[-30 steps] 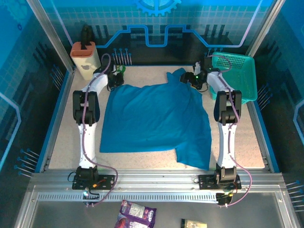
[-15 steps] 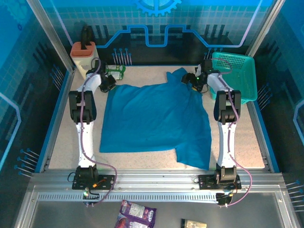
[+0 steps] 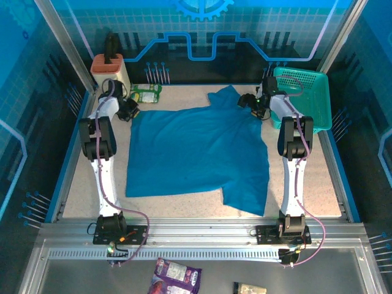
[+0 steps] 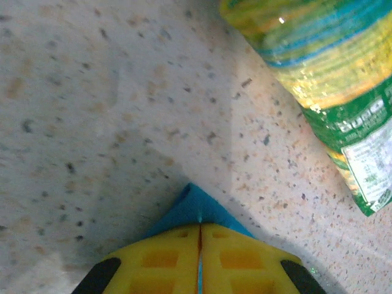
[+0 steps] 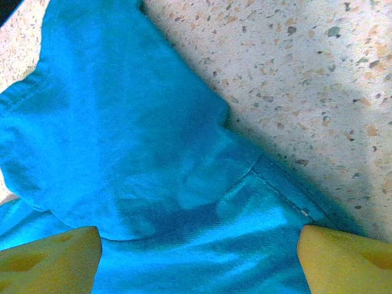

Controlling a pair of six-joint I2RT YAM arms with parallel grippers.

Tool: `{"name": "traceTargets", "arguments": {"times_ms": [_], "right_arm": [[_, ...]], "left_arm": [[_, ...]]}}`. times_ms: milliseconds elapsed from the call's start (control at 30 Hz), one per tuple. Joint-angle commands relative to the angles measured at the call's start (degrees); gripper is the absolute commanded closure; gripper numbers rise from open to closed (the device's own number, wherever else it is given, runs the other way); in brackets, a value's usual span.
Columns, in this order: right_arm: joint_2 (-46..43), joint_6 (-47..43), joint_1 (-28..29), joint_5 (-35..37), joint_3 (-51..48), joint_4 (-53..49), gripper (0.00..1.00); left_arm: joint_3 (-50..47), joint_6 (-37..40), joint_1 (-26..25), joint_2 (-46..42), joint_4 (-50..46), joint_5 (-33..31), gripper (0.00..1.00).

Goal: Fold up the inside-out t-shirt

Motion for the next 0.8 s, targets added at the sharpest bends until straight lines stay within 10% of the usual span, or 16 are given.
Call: {"name": "traceTargets", "arguments": {"times_ms": [0, 467, 767], "right_arm": [[0.13, 1.64, -1.39, 5.01, -0.37, -5.22, 0.14], [-6.36, -0.05, 0.65, 1.19, 2.45, -8.03, 0.15], [-22.58, -0.85, 2.70, -2.12, -16.75, -7.55, 0.15]], "left_arm": [[1.48, -1.31, 2.05, 1.15, -3.27, -0.38, 0.91], [6.69, 0.91, -0.24, -0.85, 0.33, 8.69, 0.89], [-4.52, 4.63, -3.50, -13.93, -1.65, 7.97, 0.85]]}}
